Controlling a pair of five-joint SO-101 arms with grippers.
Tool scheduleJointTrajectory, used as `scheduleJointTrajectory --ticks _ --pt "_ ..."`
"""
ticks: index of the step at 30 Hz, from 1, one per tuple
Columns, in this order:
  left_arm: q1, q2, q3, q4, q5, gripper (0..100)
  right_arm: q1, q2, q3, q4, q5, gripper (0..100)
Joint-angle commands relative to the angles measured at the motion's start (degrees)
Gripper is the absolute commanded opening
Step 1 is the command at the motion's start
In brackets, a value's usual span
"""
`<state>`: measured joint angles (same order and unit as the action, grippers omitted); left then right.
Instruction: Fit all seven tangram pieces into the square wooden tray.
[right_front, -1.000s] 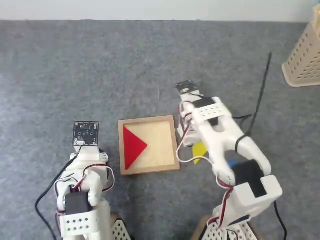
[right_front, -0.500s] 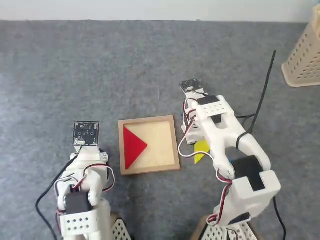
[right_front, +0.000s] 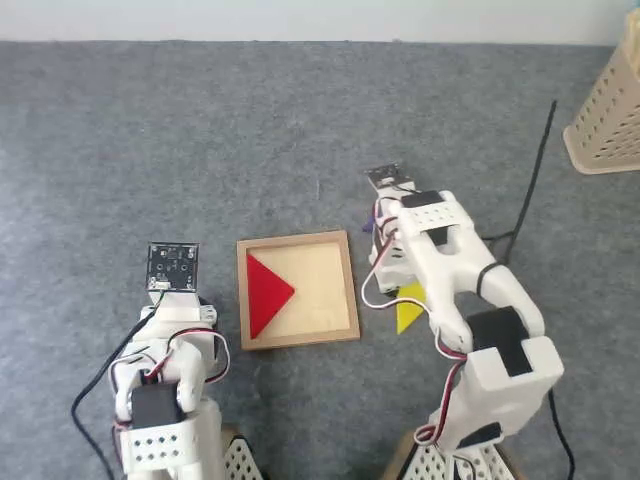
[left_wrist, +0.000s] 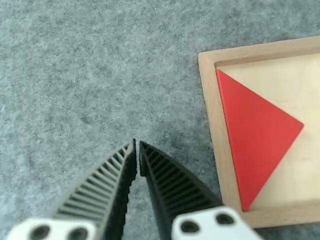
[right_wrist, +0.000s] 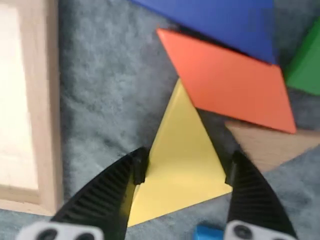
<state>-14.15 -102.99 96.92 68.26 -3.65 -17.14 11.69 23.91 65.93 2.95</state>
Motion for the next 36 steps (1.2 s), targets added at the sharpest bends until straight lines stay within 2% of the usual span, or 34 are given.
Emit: scheduleJointTrajectory --ticks 1,8,14,24,26,32,36 --pt "-0.18 -0.53 -0.31 0.09 -0.26 1 2.51 -7.96 2.64 0.84 -1.14 25.7" --pt "-0.18 -0.53 -0.31 0.09 -0.26 1 2.77 -17.98 13.8 -4.18 -0.97 26.0" --pt "-0.18 -0.53 -0.31 0.09 -0.26 1 2.77 -16.92 17.85 -7.34 -1.23 29.6" --pt "-0.18 -0.53 -0.31 0.09 -0.26 1 2.24 -12.18 17.76 -8.75 -1.05 29.6" --pt "-0.18 -0.53 -0.31 0.09 -0.26 1 2.24 -12.18 17.76 -8.13 -1.05 25.8" --pt "-0.18 -0.53 -0.31 0.09 -0.26 1 2.42 -12.35 17.32 -8.22 -0.88 1.9" --pt "-0.18 -0.53 -0.31 0.09 -0.26 1 2.77 -12.53 14.68 -5.05 -0.88 0.6"
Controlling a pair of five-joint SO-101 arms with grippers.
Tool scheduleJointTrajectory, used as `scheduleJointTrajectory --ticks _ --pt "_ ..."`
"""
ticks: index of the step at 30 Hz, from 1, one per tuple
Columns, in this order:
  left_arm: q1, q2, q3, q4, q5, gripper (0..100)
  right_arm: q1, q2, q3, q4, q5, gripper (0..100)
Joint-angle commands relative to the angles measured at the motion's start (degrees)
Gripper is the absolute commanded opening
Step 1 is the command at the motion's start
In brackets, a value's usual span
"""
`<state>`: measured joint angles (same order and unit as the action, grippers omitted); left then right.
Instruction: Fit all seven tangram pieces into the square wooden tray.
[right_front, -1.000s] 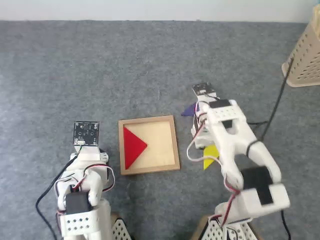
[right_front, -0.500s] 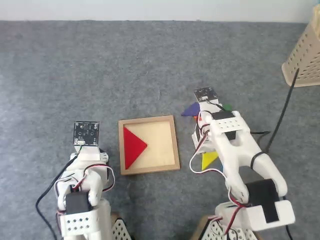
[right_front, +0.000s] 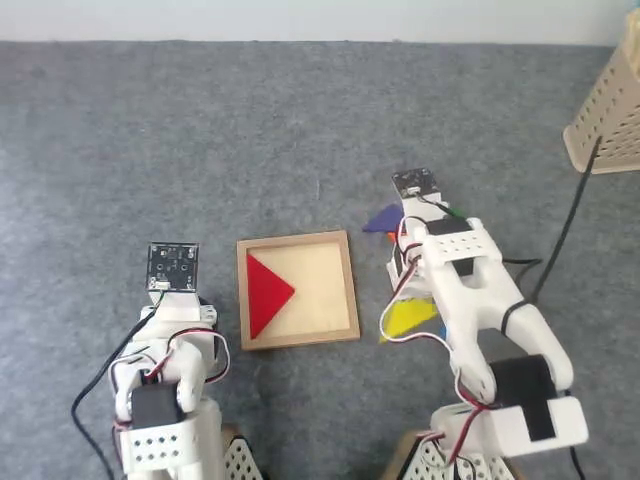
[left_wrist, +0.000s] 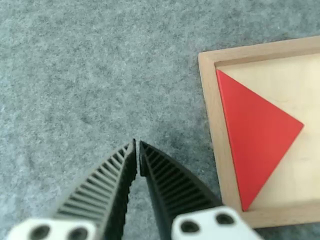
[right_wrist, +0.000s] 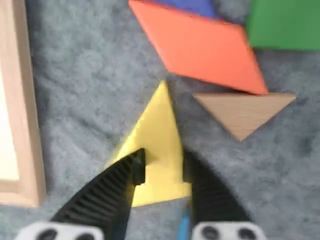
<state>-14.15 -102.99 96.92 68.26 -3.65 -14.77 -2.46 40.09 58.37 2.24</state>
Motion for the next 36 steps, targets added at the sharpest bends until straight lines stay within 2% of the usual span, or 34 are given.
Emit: scheduleJointTrajectory --ticks 1,12,15,17,20,23,28,36 --pt "-0.18 -0.53 -0.31 0.09 -0.26 1 0.31 1.01 -2.02 3.38 -0.18 0.6" --pt "-0.18 -0.53 -0.31 0.09 -0.26 1 -0.22 -16.66 3.16 4.53 0.44 2.4" --pt "-0.18 -0.53 -0.31 0.09 -0.26 1 -0.22 -22.81 7.12 1.98 -4.04 9.9" --pt "-0.18 -0.53 -0.31 0.09 -0.26 1 -1.71 -24.4 9.14 1.54 -11.16 15.7" --pt "-0.18 -0.53 -0.31 0.09 -0.26 1 -7.52 -22.81 9.67 3.03 -23.21 24.9" --pt "-0.18 -0.53 -0.31 0.09 -0.26 1 -12.18 -19.3 8.09 3.03 -29.54 28.4" --pt "-0.18 -0.53 -0.31 0.09 -0.26 1 -11.38 -10.07 1.76 3.12 -32.09 23.4" --pt "-0.09 -0.53 -0.31 0.09 -0.26 1 -10.24 -2.42 0.88 2.24 -31.82 23.1"
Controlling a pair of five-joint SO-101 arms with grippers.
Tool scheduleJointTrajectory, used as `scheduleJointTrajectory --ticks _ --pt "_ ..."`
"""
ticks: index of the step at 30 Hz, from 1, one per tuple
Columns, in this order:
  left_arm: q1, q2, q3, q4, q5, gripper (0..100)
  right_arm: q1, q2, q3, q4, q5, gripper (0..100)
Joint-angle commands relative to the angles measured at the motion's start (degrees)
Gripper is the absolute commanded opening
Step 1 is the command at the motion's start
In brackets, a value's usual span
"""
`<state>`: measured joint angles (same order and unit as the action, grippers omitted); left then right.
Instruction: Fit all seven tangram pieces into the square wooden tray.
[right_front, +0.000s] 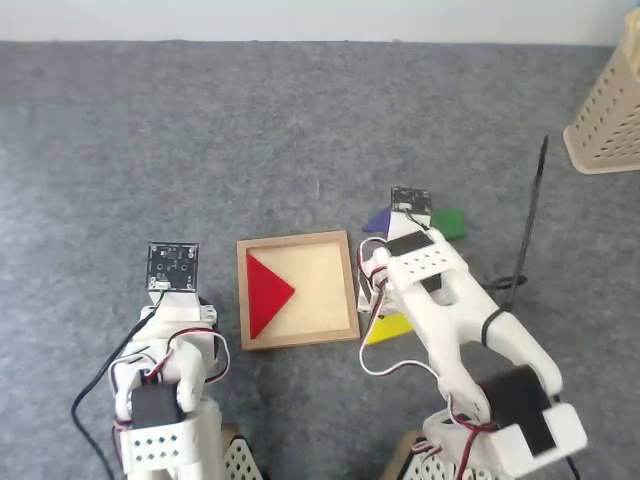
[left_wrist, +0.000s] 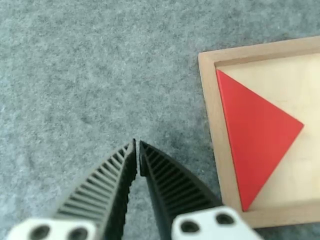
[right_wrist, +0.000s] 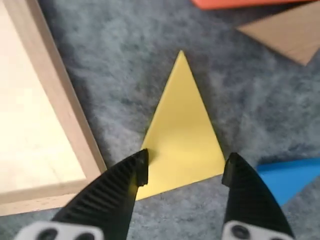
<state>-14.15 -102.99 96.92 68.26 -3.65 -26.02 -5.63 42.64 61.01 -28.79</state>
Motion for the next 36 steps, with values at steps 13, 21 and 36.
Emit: scheduleJointTrajectory --ticks 13,21,36 --pt "-0.18 -0.53 -0.31 0.09 -0.26 1 2.33 1.36 -0.44 -0.4 4.84 23.2" --pt "-0.18 -0.53 -0.31 0.09 -0.26 1 9.8 1.36 -3.96 -0.22 25.49 23.1" --pt "-0.18 -0.53 -0.31 0.09 -0.26 1 7.6 5.67 -15.03 0.66 42.99 23.1"
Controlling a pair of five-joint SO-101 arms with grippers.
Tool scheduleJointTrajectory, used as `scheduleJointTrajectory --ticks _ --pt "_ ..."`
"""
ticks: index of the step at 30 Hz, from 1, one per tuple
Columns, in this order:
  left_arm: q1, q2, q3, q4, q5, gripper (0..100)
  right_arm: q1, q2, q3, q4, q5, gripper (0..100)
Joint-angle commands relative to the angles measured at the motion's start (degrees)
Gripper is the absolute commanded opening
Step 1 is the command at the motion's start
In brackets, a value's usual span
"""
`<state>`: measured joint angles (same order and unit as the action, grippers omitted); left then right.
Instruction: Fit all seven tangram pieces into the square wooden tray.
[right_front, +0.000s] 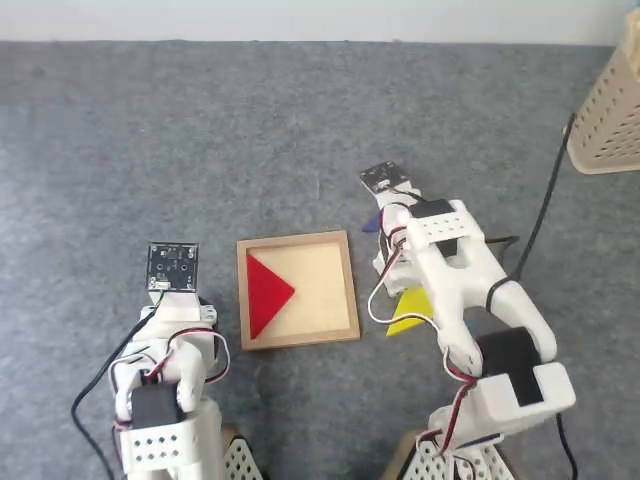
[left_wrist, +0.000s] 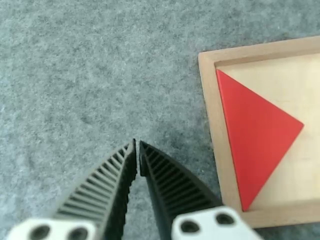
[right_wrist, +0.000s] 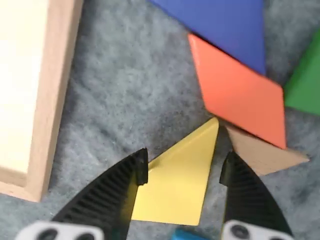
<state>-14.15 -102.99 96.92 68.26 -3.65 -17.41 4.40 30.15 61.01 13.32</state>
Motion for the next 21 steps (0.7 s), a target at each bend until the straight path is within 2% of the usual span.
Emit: scheduleJointTrajectory --ticks 1,5,10,15,21 --pt "-0.18 -0.53 -0.31 0.09 -0.26 1 -0.84 -6.55 -2.2 1.8 0.7 23.1" --pt "-0.18 -0.53 -0.31 0.09 -0.26 1 0.31 -17.98 0.18 6.99 -3.78 23.3" --pt "-0.18 -0.53 -0.31 0.09 -0.26 1 0.31 -26.51 8.18 8.92 -17.23 23.6" --pt "-0.18 -0.53 -0.31 0.09 -0.26 1 0.04 -19.12 9.76 7.6 -28.57 30.8" --pt "-0.18 -0.53 -0.31 0.09 -0.26 1 -0.22 -5.23 5.19 7.34 -32.35 32.5"
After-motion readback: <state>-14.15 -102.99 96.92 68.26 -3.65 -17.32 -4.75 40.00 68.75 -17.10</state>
